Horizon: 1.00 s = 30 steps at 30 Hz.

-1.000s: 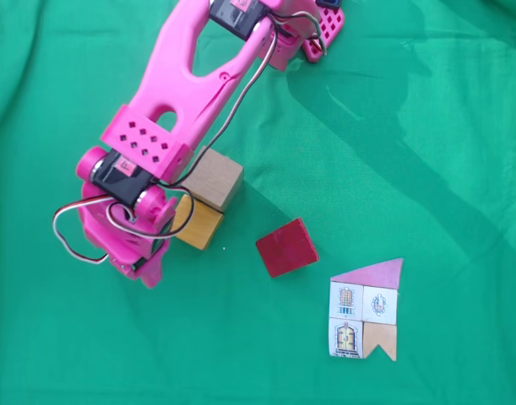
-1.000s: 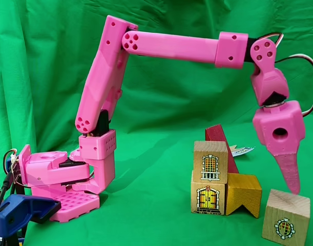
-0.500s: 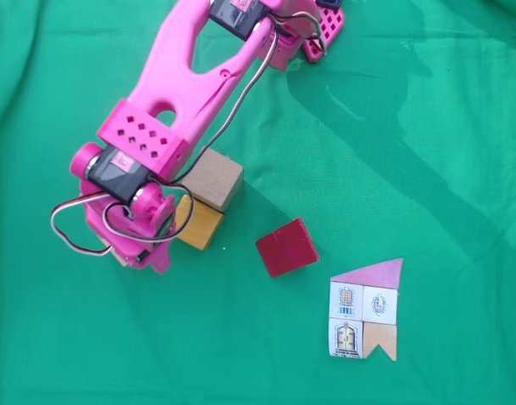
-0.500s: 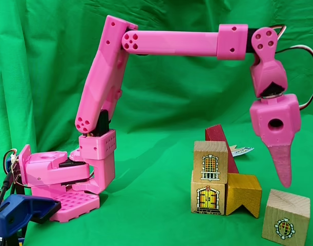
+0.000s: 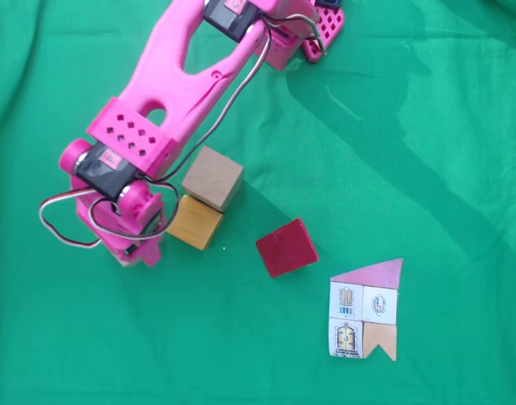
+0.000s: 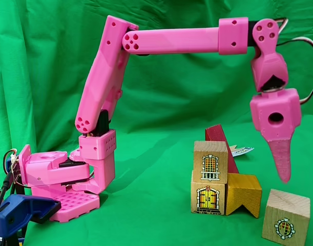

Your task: Grasp some building blocks and build the house on the picture.

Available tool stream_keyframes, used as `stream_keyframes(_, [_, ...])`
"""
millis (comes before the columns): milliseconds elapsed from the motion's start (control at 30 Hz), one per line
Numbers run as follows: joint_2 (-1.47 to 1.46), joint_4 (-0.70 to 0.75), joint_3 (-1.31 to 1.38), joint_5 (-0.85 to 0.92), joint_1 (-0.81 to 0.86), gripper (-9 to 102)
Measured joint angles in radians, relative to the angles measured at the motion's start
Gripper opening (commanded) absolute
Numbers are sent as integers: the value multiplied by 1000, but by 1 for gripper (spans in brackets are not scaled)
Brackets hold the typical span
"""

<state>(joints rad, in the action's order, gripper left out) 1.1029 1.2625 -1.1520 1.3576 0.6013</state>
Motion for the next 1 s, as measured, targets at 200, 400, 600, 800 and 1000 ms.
stream_keyframes(200, [0,0,0,0,58,25])
stream_keyframes(400, [0,0,0,0,64,25])
stream_keyframes(600, [-34,0,6,0,66,25])
stream_keyframes(800, [-78,0,63,-3,57,25])
stream_keyframes(1000, [-89,0,80,0,57,27])
